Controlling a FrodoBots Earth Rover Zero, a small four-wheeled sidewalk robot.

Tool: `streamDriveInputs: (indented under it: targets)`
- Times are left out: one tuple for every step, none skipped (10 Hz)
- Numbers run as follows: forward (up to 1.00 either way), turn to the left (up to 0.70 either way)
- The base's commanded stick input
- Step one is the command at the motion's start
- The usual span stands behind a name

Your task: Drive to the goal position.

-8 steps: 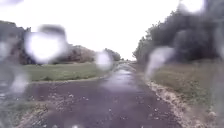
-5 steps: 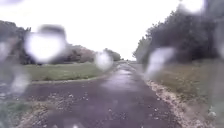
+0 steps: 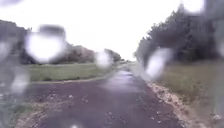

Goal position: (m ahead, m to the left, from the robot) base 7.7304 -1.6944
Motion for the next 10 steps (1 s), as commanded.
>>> streamDriveInputs:
  targets:
    - [0.00,0.00]
    - [0.00,0.00]
    - [0.00,0.00]
    - [0.00,0.00]
    - [0.00,0.00]
    - [0.02,0.00]
    - [0.00,0.00]
    - [0.00,0.00]
    - [0.00,0.00]
    - [0.00,0.00]
